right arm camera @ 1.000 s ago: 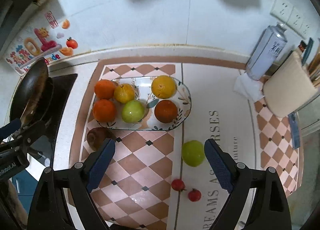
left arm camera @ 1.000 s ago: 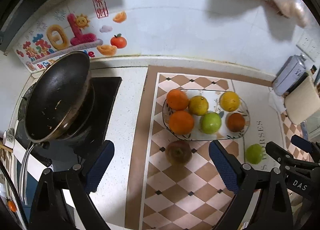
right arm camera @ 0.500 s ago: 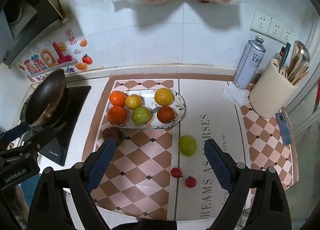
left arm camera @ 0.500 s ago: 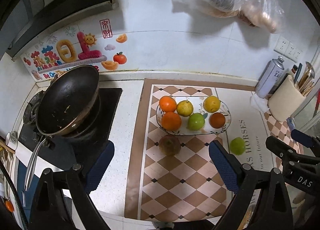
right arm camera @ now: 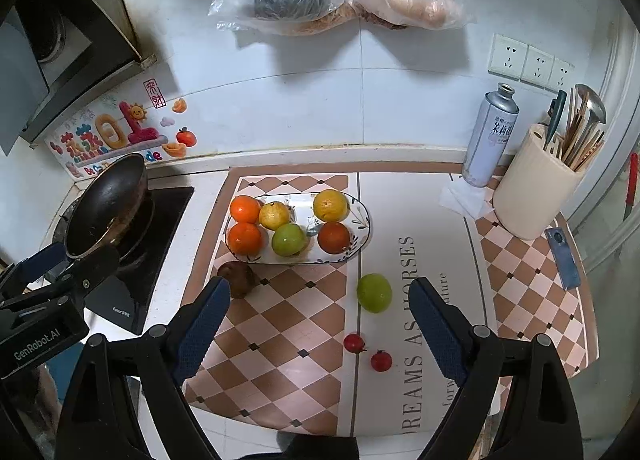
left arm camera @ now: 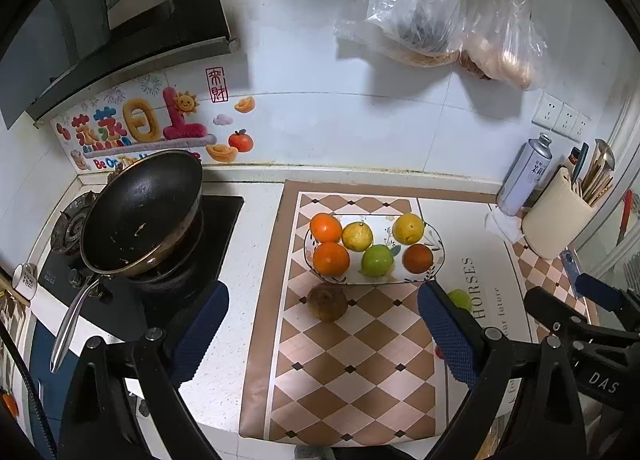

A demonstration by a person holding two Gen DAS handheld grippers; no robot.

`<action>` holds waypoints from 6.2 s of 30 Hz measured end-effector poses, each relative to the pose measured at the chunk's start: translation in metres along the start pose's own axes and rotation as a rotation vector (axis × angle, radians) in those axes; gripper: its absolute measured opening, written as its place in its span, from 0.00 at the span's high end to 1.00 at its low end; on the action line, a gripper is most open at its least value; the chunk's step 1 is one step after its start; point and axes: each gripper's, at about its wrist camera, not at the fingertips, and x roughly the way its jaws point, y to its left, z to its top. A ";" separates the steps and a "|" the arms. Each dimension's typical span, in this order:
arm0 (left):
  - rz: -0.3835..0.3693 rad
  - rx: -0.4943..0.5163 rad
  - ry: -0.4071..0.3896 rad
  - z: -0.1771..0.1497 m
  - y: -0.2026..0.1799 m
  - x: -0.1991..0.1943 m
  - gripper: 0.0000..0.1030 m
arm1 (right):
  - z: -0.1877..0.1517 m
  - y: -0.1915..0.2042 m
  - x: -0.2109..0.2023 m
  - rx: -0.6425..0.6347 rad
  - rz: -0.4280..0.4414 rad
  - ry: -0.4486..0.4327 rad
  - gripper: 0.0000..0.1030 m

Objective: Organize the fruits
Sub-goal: 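Open both tools and lift them away from the plate, then grasp the brown fruit with the left tool while the right tool grasps the green apple, then lower the brown fruit onto the plate with the left tool while the right tool places the green apple, then open both tools and lift them away from the plate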

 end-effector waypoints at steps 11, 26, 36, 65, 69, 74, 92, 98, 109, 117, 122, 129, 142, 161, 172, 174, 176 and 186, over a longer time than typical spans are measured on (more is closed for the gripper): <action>0.017 -0.017 0.098 0.005 -0.002 0.053 0.02 | 0.004 -0.050 0.062 0.158 0.051 0.115 0.10; 0.058 -0.059 0.507 -0.026 0.011 0.227 0.02 | -0.039 -0.115 0.249 0.316 0.023 0.415 0.11; 0.038 -0.022 0.640 -0.041 -0.005 0.296 0.05 | -0.041 -0.111 0.296 0.296 0.009 0.497 0.21; -0.022 0.003 0.607 -0.078 -0.014 0.268 0.43 | -0.061 -0.058 0.300 0.125 0.083 0.563 0.41; -0.056 -0.007 0.613 -0.061 -0.020 0.267 0.43 | -0.059 -0.061 0.291 0.140 0.107 0.543 0.41; -0.154 -0.011 0.548 -0.023 -0.036 0.240 0.43 | -0.037 -0.072 0.275 0.210 0.163 0.498 0.42; -0.187 0.005 0.706 0.109 -0.085 0.374 0.43 | 0.078 -0.122 0.348 0.362 0.207 0.461 0.41; -0.200 0.002 0.764 0.106 -0.091 0.391 0.43 | 0.076 -0.109 0.360 0.321 0.194 0.485 0.41; -0.230 -0.010 0.805 0.108 -0.093 0.402 0.25 | 0.078 -0.112 0.364 0.339 0.196 0.482 0.19; -0.196 -0.018 0.697 0.112 -0.080 0.368 0.24 | 0.085 -0.101 0.323 0.245 0.074 0.406 0.08; -0.092 0.023 0.582 0.095 -0.062 0.327 0.06 | 0.077 -0.085 0.292 0.154 -0.015 0.370 0.07; -0.036 0.020 0.460 0.063 -0.041 0.265 0.06 | 0.061 -0.075 0.248 0.105 -0.053 0.308 0.07; -0.014 0.027 0.231 0.032 -0.029 0.137 0.06 | 0.035 -0.045 0.134 0.031 -0.069 0.148 0.07; -0.034 0.026 0.060 -0.002 -0.019 0.011 0.06 | -0.003 -0.022 -0.008 0.000 -0.044 -0.034 0.07; -0.041 0.035 0.019 -0.007 -0.014 -0.015 0.06 | -0.006 -0.012 -0.038 0.009 -0.037 -0.083 0.07; -0.042 0.038 0.023 -0.008 -0.014 -0.015 0.06 | -0.006 -0.012 -0.038 0.012 -0.033 -0.086 0.07; -0.045 0.036 0.026 -0.008 -0.014 -0.015 0.06 | -0.005 -0.012 -0.037 0.017 -0.026 -0.083 0.07; -0.042 0.037 0.059 -0.006 -0.025 0.013 0.06 | -0.006 -0.049 0.006 0.137 0.036 0.005 0.07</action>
